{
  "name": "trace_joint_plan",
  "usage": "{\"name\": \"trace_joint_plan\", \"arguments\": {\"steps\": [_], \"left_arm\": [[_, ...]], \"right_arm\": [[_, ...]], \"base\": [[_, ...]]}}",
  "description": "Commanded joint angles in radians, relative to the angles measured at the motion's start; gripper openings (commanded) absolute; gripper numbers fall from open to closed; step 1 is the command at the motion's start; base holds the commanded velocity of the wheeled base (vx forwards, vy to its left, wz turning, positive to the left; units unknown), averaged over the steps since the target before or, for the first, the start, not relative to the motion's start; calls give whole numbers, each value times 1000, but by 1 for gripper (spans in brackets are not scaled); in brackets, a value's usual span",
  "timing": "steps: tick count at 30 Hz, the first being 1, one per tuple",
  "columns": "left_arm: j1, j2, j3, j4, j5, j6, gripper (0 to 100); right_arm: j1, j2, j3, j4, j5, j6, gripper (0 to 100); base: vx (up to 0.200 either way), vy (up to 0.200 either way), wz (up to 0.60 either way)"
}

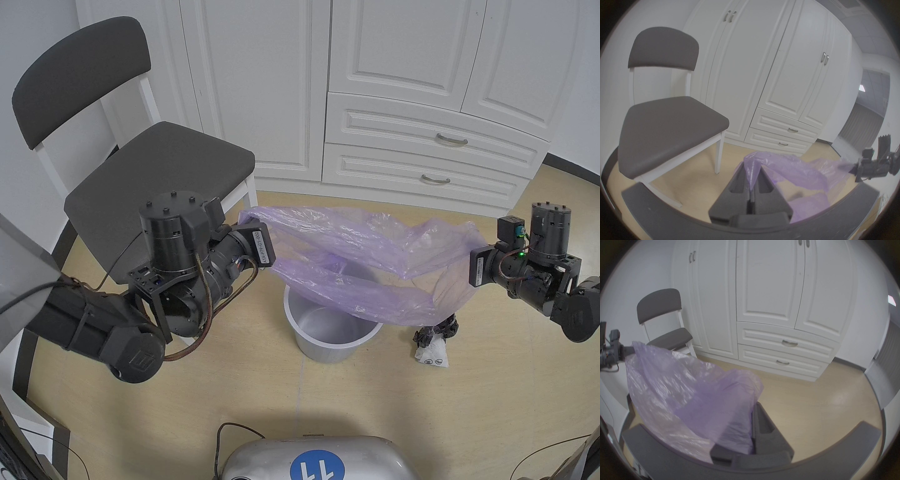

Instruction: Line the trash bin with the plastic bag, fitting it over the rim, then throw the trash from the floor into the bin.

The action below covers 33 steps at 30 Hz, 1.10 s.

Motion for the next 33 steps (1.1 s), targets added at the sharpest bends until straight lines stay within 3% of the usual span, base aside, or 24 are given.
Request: {"name": "trace_joint_plan", "arguments": {"steps": [1, 3, 4, 8, 11, 15, 26, 33], "left_arm": [[0, -81, 65, 6, -1, 51, 0], [0, -81, 65, 6, -1, 51, 0], [0, -82, 72, 0, -3, 62, 0], [21, -74, 69, 0, -4, 62, 0], [52, -76, 66, -2, -9, 63, 0], [105, -94, 62, -3, -45, 62, 0], [135, -105, 65, 10, -52, 63, 0], [151, -96, 71, 14, -52, 73, 0]], "right_arm": [[-14, -73, 92, -56, -18, -61, 0], [-14, -73, 92, -56, -18, -61, 0], [-18, -30, 109, -156, -12, -114, 0], [-20, 22, 75, -262, -7, -108, 0], [-41, 53, 47, -254, -12, -90, 0], [-86, 64, 41, -182, -14, -84, 0], [-93, -47, 40, 76, -14, -84, 0], [-93, -85, 53, 122, -12, -88, 0]], "base": [[0, 0, 0], [0, 0, 0], [0, 0, 0], [0, 0, 0], [0, 0, 0], [0, 0, 0], [0, 0, 0], [0, 0, 0]]}}
